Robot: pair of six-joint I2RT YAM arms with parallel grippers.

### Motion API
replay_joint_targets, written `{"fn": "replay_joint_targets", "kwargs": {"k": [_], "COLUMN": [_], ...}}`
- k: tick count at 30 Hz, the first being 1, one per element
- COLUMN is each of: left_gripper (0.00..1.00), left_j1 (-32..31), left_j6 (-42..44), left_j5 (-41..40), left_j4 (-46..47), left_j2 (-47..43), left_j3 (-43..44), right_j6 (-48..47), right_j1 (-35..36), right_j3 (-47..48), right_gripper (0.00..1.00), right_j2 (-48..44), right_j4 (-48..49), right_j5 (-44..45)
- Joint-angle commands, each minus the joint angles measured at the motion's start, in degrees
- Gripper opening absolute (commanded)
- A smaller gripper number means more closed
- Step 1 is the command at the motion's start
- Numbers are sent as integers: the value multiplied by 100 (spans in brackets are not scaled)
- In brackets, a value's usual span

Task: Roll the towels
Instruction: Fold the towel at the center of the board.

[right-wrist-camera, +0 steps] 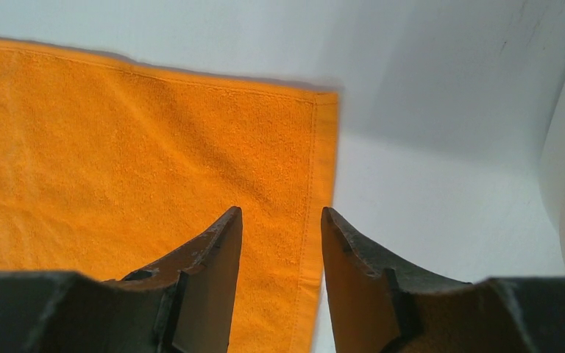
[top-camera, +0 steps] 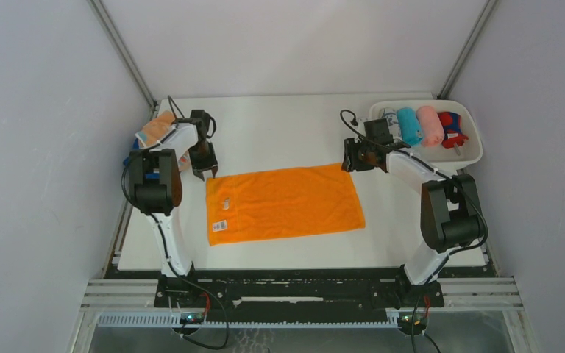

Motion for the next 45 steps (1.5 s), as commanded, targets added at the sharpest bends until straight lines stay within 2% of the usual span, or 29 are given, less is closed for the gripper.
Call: {"fn": "replay_joint_targets", "kwargs": {"k": [1, 12, 27, 35, 45], "left_gripper": [42, 38, 10, 9, 9], "left_j1": [28, 192, 244, 243, 240], "left_j6": [185, 393, 484, 507, 512], "left_j5": [99, 488, 609, 623, 618], "left_j4": [-139, -67, 5, -17, -41], "left_j2": [119, 78, 36, 58, 64], "left_j3": [209, 56, -33, -18, -6], "right_j6": [-147, -369, -864, -1091, -1301], "right_j1": [30, 13, -56, -27, 110], "right_j3": [270, 473, 1733, 2353, 2890], "right_gripper": [43, 43, 42, 36, 35], "right_j2": [27, 249, 1495, 2022, 2549], "right_j4": [57, 60, -509, -1011, -1530], "right_j5": [64, 174, 344, 188, 68]}}
